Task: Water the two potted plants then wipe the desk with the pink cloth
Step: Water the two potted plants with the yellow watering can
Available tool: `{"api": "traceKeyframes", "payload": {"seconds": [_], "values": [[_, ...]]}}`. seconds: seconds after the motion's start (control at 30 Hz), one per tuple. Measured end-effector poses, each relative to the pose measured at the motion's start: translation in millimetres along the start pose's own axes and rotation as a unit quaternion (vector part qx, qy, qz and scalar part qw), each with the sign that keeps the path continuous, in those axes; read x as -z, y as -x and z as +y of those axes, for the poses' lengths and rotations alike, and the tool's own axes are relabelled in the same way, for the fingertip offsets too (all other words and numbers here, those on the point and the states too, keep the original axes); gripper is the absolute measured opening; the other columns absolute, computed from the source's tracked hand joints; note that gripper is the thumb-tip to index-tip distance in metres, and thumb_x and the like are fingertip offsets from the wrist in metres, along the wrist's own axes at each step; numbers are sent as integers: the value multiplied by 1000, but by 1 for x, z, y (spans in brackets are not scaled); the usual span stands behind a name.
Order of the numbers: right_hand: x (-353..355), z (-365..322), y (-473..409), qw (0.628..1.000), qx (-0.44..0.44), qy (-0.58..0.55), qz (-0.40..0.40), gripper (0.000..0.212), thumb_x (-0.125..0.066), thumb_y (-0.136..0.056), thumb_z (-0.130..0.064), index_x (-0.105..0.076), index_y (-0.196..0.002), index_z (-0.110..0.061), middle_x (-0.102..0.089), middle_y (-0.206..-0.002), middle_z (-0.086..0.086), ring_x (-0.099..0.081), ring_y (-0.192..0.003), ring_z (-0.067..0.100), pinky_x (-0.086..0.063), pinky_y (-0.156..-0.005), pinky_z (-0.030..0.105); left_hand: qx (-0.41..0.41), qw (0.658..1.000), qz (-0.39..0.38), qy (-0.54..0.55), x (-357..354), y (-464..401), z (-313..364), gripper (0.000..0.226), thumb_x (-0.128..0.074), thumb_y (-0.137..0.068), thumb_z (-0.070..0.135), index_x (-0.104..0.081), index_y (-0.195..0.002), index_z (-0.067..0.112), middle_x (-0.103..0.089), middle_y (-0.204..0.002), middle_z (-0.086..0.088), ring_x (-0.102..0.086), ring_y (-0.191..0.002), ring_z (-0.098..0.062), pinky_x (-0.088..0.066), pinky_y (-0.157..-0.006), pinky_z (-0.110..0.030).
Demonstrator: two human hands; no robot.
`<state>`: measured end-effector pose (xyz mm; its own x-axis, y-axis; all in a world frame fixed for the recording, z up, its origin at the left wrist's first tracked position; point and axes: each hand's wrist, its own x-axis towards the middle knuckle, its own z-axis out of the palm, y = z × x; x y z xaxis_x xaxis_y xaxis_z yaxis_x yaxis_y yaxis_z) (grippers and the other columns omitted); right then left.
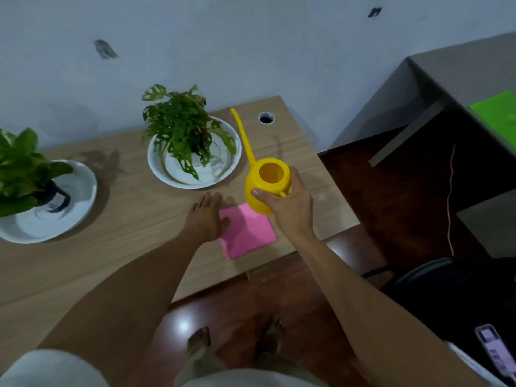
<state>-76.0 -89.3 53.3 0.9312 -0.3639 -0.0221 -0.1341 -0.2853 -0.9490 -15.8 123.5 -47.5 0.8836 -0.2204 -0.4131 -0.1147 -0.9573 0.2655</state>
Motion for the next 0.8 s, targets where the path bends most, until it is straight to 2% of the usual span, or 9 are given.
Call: {"api": "traceKeyframes", "payload": {"seconds": [0.07, 0.17, 0.27, 0.33, 0.57, 0.7, 0.73, 0.8], "values": [[-18, -15, 12, 1000, -5, 1, 14, 64, -97, -69, -38, -64, -123, -25, -74, -105, -10, -69, -97, 11, -57, -87, 29, -7, 1000, -9, -5, 6, 6, -18, 86, -55, -98, 50, -11, -165, 19, -10, -173, -16, -8, -162, -32, -14, -127, -46], [-48, -37, 33, 999, -3, 5, 48, 62, -98, -68, -39, -66, -119, -24, -75, -103, -10, -69, -91, 7, -55, -82, 20, -21, 1000, -16, -11, 13, 15, -50, 85, -51, -98, 52, -11, -165, 18, -10, -173, -16, -8, -162, -30, -14, -128, -45], [-74, -56, 50, 997, -6, 13, 82, 61, -97, -67, -42, -67, -118, -23, -76, -103, -7, -70, -95, 14, -56, -83, 29, -30, 999, -30, -16, 20, 21, -83, 87, -51, -98, 51, -8, -166, 16, -7, -174, -15, -6, -162, -30, -13, -129, -44], [-92, -69, 60, 995, -5, 18, 99, 60, -97, -67, -44, -68, -115, -22, -76, -102, -8, -70, -95, 14, -55, -82, 29, -29, 999, -35, -25, 23, 25, -110, 87, -52, -98, 50, -8, -166, 16, -5, -174, -15, -6, -162, -31, -12, -129, -44], [-131, -102, 82, 993, -10, 30, 115, 58, -96, -70, -43, -69, -115, -19, -75, -103, -8, -68, -94, 13, -53, -78, 24, -65, 997, -37, -28, 19, 29, -175, 82, -46, -100, 46, -5, -166, 19, -4, -174, -15, 0, -162, -31, -10, -131, -46], [-143, -114, 86, 992, -15, 56, 110, 54, -95, -71, -44, -70, -114, -20, -70, -96, -15, -66, -91, 8, -45, -69, 7, -79, 997, -11, -7, 5, 32, -193, 75, -45, -102, 42, -13, -165, 18, -8, -172, -18, -3, -162, -35, -10, -130, -47], [-145, -116, 85, 992, -16, 63, 110, 54, -95, -71, -44, -70, -114, -21, -69, -95, -17, -66, -92, 9, -43, -68, 6, -81, 997, -2, 5, 2, 33, -194, 73, -46, -101, 42, -17, -163, 17, -11, -171, -20, -6, -161, -37, -12, -130, -48], [-147, -121, 86, 991, -17, 77, 108, 54, -94, -72, -46, -70, -114, -22, -69, -97, -16, -66, -96, 12, -44, -69, 12, -85, 995, 29, 32, -2, 34, -192, 65, -48, -98, 42, -27, -154, 18, -20, -164, -23, -16, -156, -43, -18, -127, -52]]}}
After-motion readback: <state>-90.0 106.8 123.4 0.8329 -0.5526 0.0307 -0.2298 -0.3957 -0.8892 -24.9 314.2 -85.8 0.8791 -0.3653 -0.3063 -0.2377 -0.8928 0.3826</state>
